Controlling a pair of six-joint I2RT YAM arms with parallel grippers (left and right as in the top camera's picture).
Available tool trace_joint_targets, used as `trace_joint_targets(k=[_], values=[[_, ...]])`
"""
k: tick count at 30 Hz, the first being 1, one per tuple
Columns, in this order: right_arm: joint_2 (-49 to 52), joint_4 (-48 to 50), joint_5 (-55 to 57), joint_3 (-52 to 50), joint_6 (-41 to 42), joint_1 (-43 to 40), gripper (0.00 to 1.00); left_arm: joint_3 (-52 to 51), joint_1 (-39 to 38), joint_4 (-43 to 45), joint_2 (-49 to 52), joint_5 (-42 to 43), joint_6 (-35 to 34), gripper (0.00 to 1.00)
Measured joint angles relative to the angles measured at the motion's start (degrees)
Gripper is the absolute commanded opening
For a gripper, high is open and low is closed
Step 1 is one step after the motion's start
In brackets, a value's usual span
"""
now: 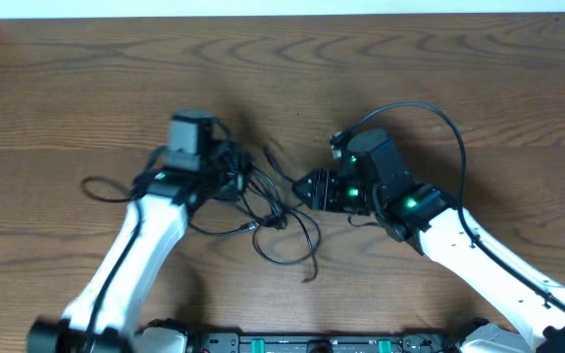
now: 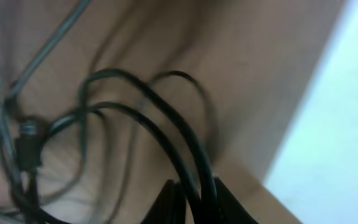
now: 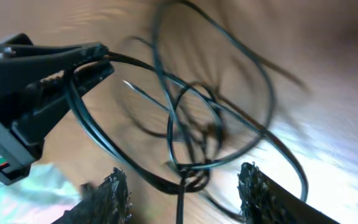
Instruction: Untangle cables
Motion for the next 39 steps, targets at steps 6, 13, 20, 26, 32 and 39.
trace_joint_targets(k=[6,13,20,26,32,39], values=[[0.0,-6.0,4.4,0.0,-3.8,0.3,0.88,0.0,-2.6,0.4,10.3,-0.3,-0.5,0.09],[-3.4,-8.5,4.7,0.0,-12.1,0.0,0.91,0.0,-3.7,0.5,15.1,-0.2,-0.5,0.09],[-16.6,-11.1,3.8,0.0,-21.4,2.0,0.69,0.0,-3.9,0.9,15.2,-1.6,-0.7,0.09],[-18.9,-13.3,3.5,0.0,-26.9,7.5,0.44,0.0,-3.9,0.9,15.2,-2.3,-0.7,0.09],[-10.5,-14.0,4.1,0.0,-27.2,15.8,0.42,0.0,-3.9,0.9,15.2,-3.3,-0.7,0.09],[0.1,-11.2,8.4,0.0,-25.0,17.1,0.42,0.0,-3.9,0.2,15.2,-3.4,-0.7,0.09]])
